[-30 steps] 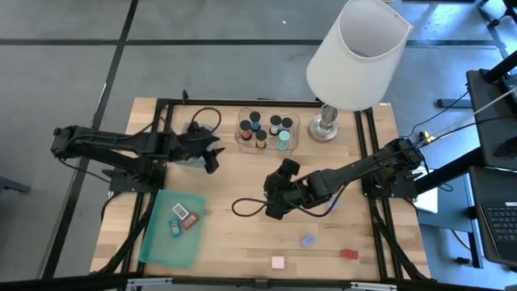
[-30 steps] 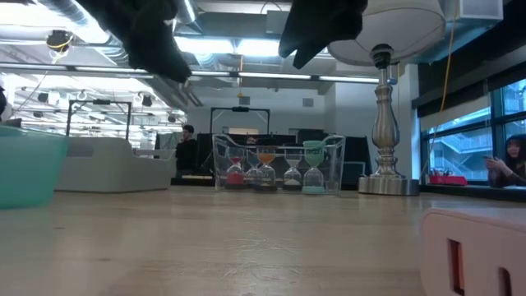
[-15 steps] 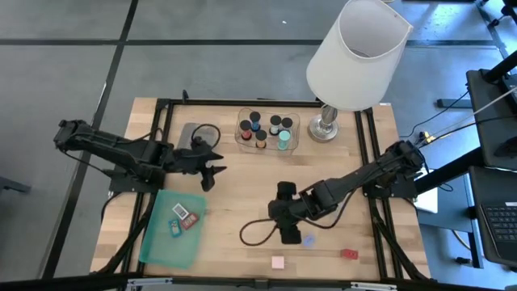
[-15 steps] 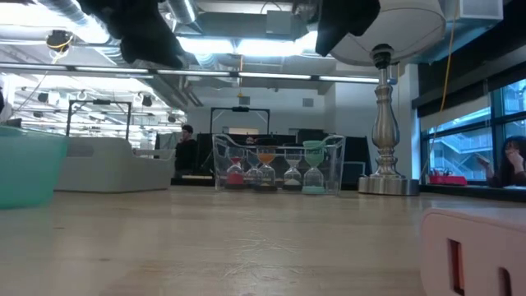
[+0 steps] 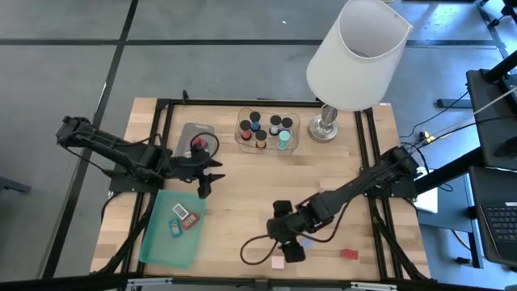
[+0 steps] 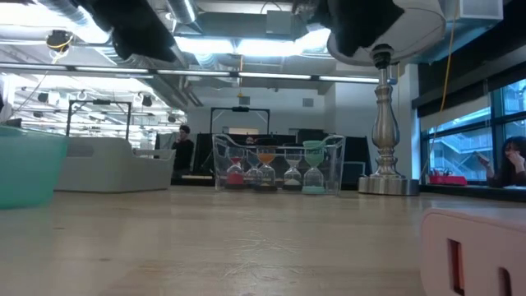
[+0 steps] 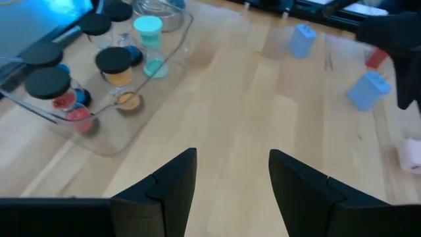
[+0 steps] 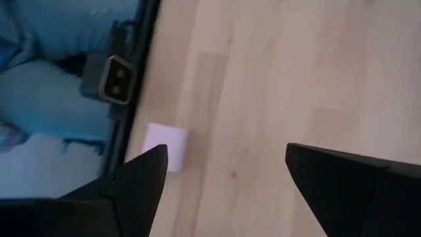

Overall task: Pick & Place Office items
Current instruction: Put the bottom light purple charger adapter into the gray bin

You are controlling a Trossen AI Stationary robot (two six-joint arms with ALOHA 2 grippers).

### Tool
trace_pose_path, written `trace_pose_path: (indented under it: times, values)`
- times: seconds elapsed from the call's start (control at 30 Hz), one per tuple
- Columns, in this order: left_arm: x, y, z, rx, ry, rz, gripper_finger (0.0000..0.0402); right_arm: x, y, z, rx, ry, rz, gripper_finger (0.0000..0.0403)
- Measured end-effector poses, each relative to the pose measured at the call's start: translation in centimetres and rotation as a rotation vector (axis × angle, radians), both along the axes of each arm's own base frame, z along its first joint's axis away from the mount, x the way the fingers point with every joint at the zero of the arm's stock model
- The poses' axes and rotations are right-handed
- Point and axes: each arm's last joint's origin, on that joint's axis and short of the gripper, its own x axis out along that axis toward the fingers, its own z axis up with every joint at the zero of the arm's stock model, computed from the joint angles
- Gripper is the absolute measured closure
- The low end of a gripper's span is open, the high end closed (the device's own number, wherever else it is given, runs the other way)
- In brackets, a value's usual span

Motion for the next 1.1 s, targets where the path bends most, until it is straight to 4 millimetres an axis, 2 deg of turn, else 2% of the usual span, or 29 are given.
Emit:
trace_pose_path:
  times: [0.23,0.47,0.73,1.1]
  values:
    - [-0.1,-0.4,0.0,-0.006,0.001,-0.025,0.0215,-0.2,0.7,-2.1,0.092,0.184,-0.013,0.0092]
    - [-0.1,-0.4,-0.1,-0.012,0.004,-0.018,0.0215,-1.7,0.5,-2.9,0.025,0.347,-0.076,0.0092]
    - [-0.1,-0.4,-0.1,-0.015,0.005,-0.015,0.0215,-2.1,0.6,-3.3,-0.024,0.373,-0.077,0.0092]
    - [-0.3,-0.4,-0.2,-0.008,0.026,-0.014,0.0215,-2.4,1.9,-7.1,-0.12,0.476,0.062,0.0092]
